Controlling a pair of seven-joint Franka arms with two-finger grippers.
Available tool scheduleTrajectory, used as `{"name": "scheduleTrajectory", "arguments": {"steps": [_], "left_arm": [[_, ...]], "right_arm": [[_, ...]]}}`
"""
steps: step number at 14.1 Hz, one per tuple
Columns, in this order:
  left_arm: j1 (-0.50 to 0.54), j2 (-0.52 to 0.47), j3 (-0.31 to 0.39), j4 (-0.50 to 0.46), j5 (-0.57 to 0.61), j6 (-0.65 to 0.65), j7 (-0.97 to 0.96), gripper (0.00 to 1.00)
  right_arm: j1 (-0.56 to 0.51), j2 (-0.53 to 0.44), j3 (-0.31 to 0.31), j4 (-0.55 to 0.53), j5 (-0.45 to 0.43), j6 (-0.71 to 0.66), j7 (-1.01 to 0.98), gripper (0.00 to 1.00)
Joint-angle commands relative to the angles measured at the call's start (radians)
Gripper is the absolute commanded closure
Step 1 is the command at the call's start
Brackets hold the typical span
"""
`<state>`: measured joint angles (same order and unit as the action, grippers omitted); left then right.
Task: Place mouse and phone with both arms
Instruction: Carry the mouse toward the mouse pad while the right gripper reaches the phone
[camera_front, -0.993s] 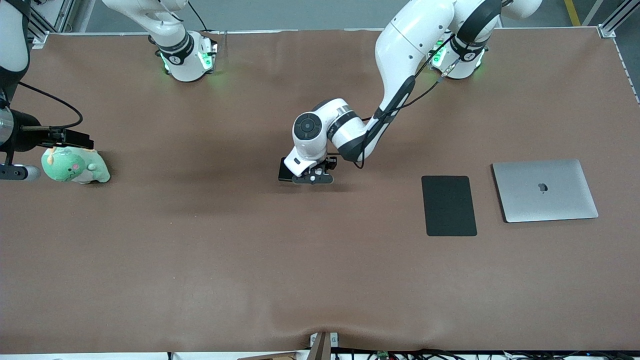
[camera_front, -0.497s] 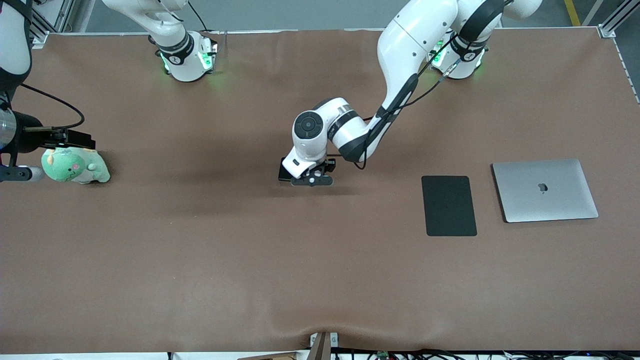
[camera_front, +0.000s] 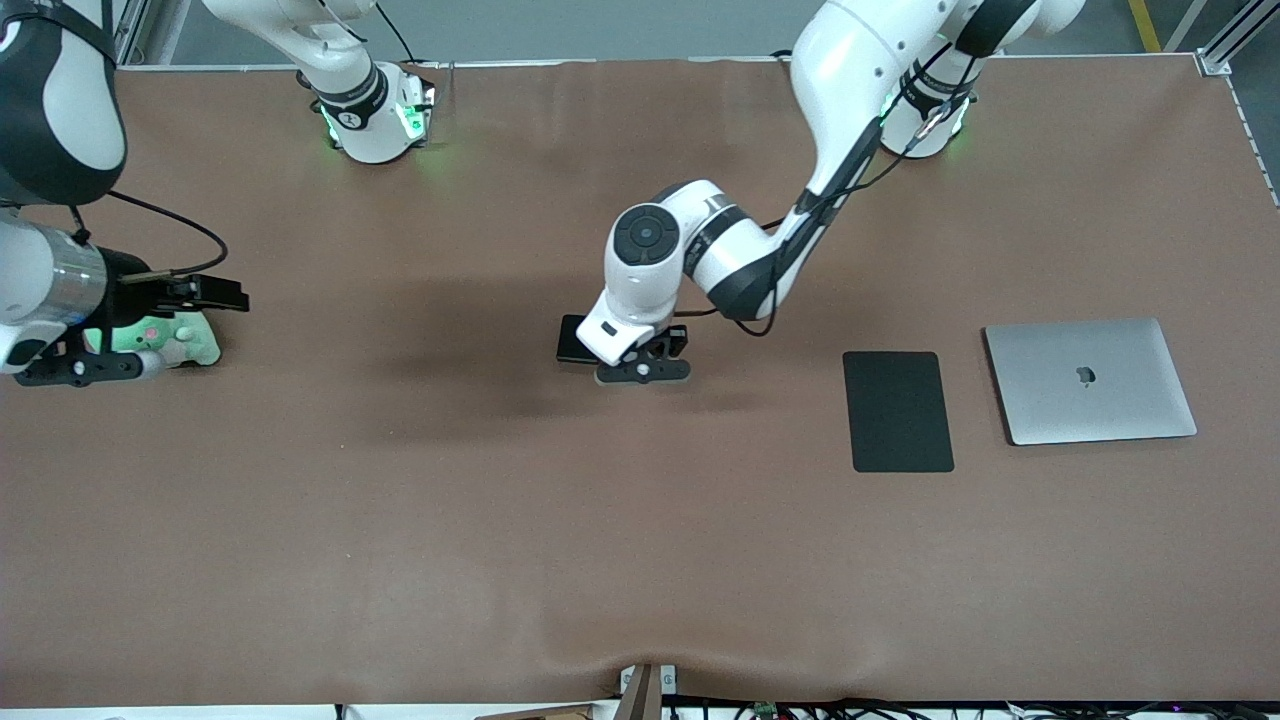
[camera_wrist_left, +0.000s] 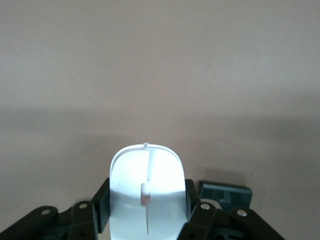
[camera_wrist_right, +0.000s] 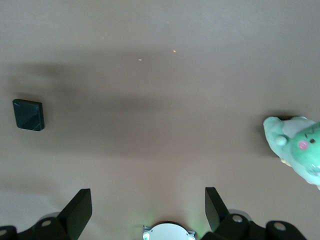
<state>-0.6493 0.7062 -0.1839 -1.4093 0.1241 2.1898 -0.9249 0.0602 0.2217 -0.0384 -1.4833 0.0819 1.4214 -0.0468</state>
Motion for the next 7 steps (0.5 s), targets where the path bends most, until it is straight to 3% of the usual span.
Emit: {"name": "scheduleTrajectory", "arguments": {"steps": [1,4,7], "left_arm": [[0.063,-0.091,-0.002,-0.028,0.031,-0.08,-0.017,1.0],[0.144,-0.166,-0.003,-0.028,0.031,-0.175,0.02,1.0],[0.241,-0.212,-0.003,-0.028,0.031,-0.31,0.111,1.0]], "right_arm": [[0.047,0.022,-0.003,0.012,0.019,0.01,0.031,0.0],[0.114,0.036,-0.003,0.012,0.021,0.04,0.149,0.0],[0.142,0.061,-0.003,0.005,0.08,0.079,0.203,0.0]]}}
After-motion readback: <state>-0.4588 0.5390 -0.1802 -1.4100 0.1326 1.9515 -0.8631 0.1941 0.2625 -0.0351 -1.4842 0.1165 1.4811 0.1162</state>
